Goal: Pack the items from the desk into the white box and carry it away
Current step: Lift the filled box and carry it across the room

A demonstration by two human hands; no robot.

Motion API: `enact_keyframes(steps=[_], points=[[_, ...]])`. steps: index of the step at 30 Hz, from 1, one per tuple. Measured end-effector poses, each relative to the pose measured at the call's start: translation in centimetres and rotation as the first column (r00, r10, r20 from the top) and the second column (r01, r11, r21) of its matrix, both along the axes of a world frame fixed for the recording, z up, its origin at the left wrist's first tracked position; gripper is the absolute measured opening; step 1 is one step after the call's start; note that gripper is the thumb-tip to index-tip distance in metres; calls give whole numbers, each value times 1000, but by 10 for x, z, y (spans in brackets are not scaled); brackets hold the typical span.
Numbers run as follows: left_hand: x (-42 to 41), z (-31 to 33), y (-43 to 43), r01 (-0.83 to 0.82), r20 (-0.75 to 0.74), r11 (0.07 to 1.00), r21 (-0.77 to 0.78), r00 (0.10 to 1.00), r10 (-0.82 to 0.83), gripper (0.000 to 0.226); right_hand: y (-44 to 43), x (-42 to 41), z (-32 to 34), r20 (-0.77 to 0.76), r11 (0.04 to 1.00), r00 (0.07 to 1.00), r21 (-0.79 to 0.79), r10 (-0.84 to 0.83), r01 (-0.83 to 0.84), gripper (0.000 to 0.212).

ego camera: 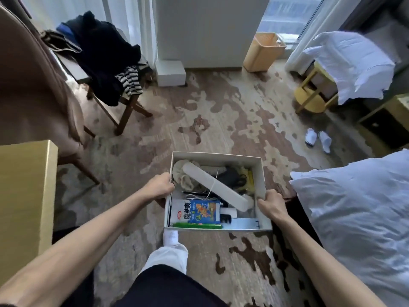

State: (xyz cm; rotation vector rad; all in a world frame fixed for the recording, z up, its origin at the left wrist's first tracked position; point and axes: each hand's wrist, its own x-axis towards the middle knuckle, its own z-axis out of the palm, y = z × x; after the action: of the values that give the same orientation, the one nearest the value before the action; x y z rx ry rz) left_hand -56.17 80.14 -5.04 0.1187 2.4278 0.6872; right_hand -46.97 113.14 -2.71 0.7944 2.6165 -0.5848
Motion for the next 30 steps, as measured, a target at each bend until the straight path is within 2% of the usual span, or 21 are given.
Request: enact_keyframes(steps=[11,16,19,22,27,30], points=[[-254,-4,50,61,17,994,-90,998,-59,26,43,-244,-31,9,999,1000,-40,-24,24,15],[-373,-15,73,-55,0,989,-138,998,56,30,73,-396,-53,-15,996,999,-78,53,-54,17],[-439,-13,83,-140,40,972,-187,988,149,30,88,-483,-57,-3,988,994,-113,106,-105,17],[-510,-11,93,-171,35,965,-199,983,181,29,104,-570,-57,2,982,990,-132,138,-136,16],[-619,-19,104,-227,57,961,-160,969,239,30,117,-705,-59,18,976,981,-108,193,-190,25],[-692,-38,102,-262,48,958,-113,962,269,30,116,-783,-66,18,972,975,-89,221,-219,21]])
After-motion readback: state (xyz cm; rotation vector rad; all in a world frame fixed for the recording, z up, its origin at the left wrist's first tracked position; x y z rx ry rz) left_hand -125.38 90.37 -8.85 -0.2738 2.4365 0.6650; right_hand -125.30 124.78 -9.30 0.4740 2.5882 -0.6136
